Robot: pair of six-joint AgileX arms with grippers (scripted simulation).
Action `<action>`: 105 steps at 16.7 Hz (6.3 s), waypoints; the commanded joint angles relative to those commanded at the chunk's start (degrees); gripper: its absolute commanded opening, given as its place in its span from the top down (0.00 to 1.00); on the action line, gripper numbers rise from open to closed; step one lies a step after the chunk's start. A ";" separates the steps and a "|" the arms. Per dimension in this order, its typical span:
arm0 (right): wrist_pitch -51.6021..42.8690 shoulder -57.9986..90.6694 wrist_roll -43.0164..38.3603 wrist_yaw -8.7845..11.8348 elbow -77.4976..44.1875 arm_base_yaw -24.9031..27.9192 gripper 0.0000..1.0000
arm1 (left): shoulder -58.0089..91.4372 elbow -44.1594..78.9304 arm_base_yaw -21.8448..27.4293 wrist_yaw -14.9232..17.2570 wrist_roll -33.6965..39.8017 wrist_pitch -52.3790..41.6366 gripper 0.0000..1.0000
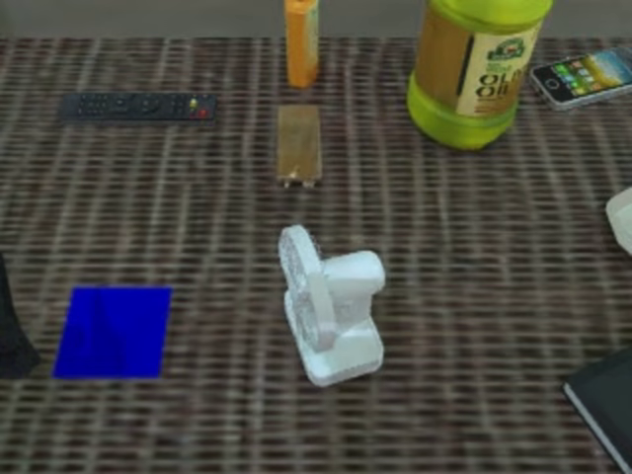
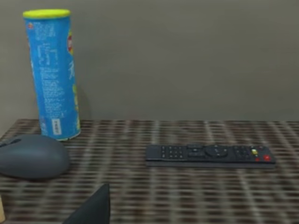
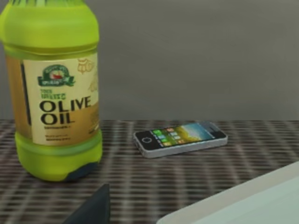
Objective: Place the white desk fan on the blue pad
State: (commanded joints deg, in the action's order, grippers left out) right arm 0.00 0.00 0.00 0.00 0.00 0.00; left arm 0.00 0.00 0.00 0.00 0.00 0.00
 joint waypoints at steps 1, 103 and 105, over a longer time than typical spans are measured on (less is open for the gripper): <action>0.00 0.00 0.00 0.00 0.00 0.00 0.00 | 0.00 0.00 0.00 0.00 0.00 0.00 0.00; 0.00 0.00 0.00 0.00 0.00 0.00 0.00 | 91.77 79.97 12.08 -0.32 101.76 -77.56 1.00; 0.00 0.00 0.00 0.00 0.00 0.00 0.00 | 92.01 79.91 12.36 -0.30 101.52 -77.51 1.00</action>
State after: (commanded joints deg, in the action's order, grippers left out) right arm 0.00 0.00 0.00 0.00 0.00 0.00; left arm 92.01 79.91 12.36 -0.30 101.52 -77.51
